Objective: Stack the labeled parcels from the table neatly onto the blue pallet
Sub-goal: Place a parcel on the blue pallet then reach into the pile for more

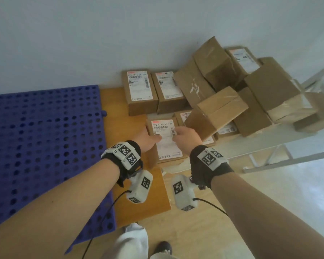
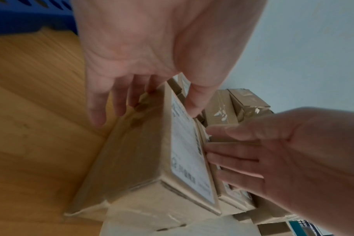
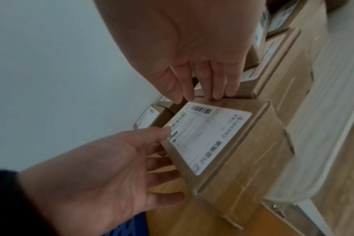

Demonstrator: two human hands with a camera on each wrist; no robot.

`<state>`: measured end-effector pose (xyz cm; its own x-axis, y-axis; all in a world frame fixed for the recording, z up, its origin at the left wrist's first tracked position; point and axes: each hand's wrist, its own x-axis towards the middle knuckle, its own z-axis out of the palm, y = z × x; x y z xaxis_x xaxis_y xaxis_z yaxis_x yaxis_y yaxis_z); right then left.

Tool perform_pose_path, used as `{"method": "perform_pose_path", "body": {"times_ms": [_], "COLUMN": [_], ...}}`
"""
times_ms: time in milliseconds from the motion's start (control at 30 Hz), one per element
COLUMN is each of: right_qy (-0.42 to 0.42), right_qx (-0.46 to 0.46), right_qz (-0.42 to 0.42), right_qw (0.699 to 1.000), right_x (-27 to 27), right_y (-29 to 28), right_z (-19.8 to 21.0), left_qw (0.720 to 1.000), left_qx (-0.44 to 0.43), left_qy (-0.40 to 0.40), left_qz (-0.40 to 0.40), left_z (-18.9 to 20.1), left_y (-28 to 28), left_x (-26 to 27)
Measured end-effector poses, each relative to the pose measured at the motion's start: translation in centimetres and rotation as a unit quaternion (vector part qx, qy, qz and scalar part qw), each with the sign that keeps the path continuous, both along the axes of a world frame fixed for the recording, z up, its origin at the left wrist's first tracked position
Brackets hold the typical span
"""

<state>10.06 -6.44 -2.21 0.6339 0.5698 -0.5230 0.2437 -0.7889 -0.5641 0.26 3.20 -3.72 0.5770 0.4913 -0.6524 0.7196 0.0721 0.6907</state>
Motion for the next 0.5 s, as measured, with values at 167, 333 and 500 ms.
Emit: {"method": "perform_pose_path", "body": {"times_ms": [167, 333, 500], "right_qy": [0.021, 0.035, 0.062], "right_qx": [0.011, 0.002, -0.043], "right_qz": [-0.051, -0.088, -0.120], "right_qw": [0.998, 0.995, 0.990], "right_x": [-0.2, -0.8, -1.7], "right_y": [0.8, 1.5, 1.9], "right_z": [-0.1, -0.4, -1.1], "left_qw": [0.998, 0.992, 0.987], "left_qx": [-0.047, -0.119, -0.150], "left_qy": [0.026, 0.039, 0.025], "left_qz": [0.015, 0.034, 0.051], "left_z": [-1.2, -1.4, -1.7], "left_y": [1.3, 2.6, 2.8], "left_x": [-0.7, -1.1, -1.4]}}
